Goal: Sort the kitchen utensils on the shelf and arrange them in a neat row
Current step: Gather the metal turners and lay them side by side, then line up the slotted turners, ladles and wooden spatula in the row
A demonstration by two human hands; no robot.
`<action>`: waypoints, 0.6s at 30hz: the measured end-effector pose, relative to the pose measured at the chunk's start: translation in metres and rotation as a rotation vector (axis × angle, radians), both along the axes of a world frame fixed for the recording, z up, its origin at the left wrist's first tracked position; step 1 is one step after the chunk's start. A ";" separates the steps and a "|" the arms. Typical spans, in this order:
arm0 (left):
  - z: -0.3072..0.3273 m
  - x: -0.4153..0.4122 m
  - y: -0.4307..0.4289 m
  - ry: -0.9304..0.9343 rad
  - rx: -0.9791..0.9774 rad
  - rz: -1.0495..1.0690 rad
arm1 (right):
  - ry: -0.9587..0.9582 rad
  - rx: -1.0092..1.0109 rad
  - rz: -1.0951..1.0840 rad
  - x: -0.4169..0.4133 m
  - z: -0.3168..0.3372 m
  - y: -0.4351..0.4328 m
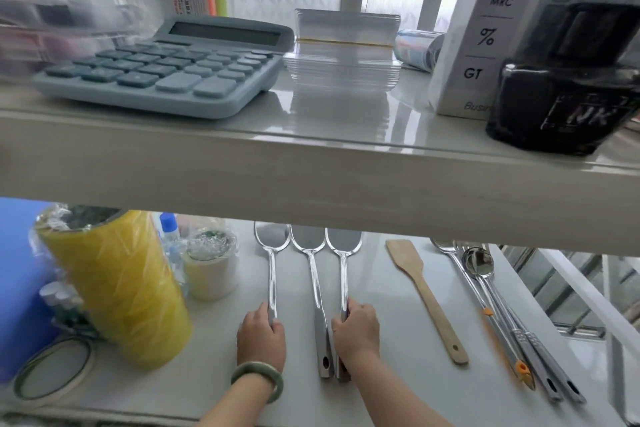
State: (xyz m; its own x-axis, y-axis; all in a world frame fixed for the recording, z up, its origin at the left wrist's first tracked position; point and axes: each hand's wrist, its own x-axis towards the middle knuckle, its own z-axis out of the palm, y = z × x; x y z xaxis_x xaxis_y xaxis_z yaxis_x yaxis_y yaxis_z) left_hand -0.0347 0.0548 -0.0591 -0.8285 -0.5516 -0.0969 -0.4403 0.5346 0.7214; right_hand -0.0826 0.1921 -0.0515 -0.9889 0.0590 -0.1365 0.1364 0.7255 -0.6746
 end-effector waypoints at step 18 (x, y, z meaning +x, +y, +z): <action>0.019 -0.001 0.035 0.070 -0.194 -0.113 | 0.138 0.022 0.057 -0.001 0.014 0.053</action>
